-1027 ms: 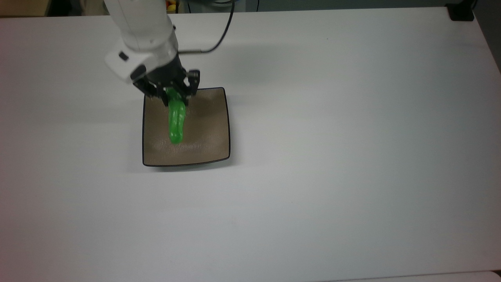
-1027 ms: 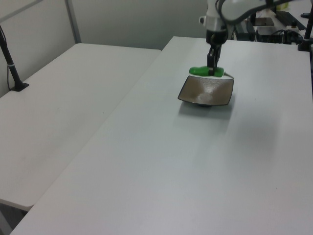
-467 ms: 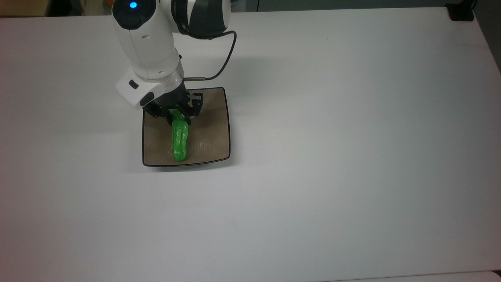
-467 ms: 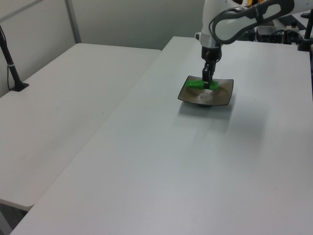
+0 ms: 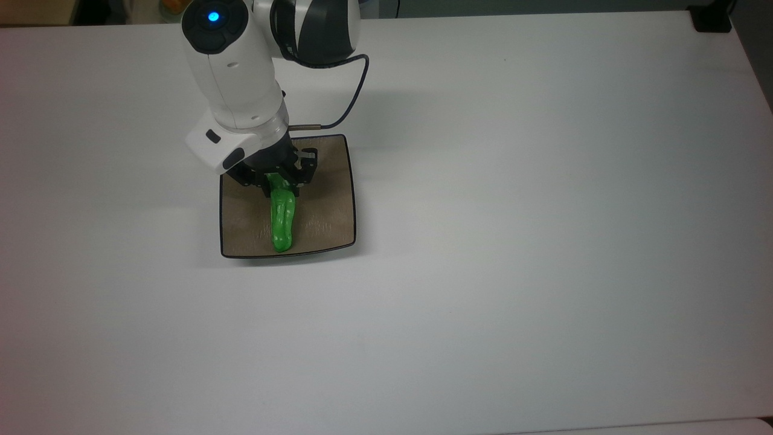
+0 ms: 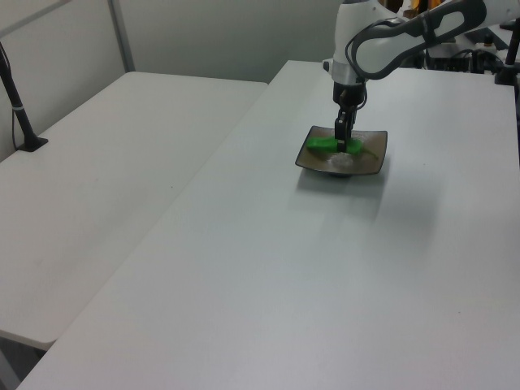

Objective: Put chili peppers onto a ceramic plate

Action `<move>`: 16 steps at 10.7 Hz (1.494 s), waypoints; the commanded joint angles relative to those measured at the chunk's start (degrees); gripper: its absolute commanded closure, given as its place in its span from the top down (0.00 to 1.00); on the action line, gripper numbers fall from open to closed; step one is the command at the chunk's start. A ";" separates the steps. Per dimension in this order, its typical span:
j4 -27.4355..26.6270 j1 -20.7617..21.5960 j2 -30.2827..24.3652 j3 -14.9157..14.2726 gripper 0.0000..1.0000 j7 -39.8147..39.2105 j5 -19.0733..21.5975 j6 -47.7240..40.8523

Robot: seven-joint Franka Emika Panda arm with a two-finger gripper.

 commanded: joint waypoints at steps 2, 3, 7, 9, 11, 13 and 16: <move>-1.27 0.64 -0.17 -0.12 0.17 0.01 1.30 1.35; -1.54 0.64 -0.26 -0.12 0.18 0.01 1.30 1.26; -1.63 0.64 -0.26 -0.12 0.96 0.10 1.21 0.91; -1.63 0.64 -0.44 -0.12 1.00 0.19 1.21 0.65; -1.19 0.64 -1.48 -0.12 1.00 4.20 1.04 -0.57; -0.84 0.90 -5.86 -0.21 1.00 7.30 0.16 -4.08; -0.66 0.99 -16.57 -0.21 1.00 7.48 0.07 -14.60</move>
